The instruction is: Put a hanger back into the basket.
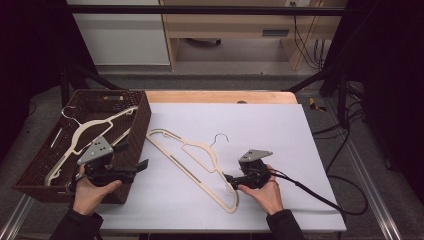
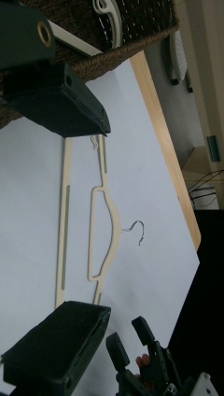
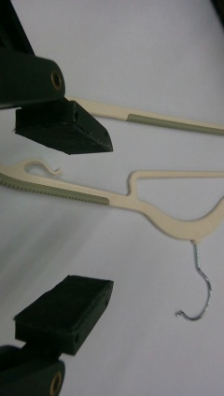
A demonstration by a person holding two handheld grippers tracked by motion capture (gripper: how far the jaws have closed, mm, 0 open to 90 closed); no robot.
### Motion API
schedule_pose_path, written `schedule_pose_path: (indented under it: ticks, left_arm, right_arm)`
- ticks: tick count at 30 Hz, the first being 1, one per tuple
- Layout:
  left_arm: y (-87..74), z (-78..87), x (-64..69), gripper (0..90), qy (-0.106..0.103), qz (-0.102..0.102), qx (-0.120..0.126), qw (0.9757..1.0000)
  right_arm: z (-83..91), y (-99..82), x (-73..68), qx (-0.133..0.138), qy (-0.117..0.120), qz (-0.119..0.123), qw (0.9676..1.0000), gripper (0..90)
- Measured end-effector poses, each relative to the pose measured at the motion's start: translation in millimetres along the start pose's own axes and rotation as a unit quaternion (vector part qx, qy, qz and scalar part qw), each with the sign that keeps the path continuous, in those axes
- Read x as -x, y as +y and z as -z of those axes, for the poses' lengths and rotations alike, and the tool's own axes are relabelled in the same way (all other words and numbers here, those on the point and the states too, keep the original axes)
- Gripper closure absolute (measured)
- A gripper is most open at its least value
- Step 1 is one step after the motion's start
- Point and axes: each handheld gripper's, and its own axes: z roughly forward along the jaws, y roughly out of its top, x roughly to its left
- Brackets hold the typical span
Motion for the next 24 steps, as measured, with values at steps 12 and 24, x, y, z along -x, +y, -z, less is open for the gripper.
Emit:
schedule_pose_path:
  ticks: [12, 24]
  left_arm:
    - [-2.1, -6.6, 5.2, 11.6, -0.003, -0.009, -0.011, 0.9999]
    - [-3.4, -10.5, 8.6, 12.9, -0.009, -0.012, -0.017, 0.9998]
  right_arm:
    - [-32.9, -6.4, -5.3, -0.055, 0.005, -0.004, 0.9985, 59.0]
    - [-35.9, -2.4, -16.3, -0.087, -0.014, 0.003, 0.9961, 78.4]
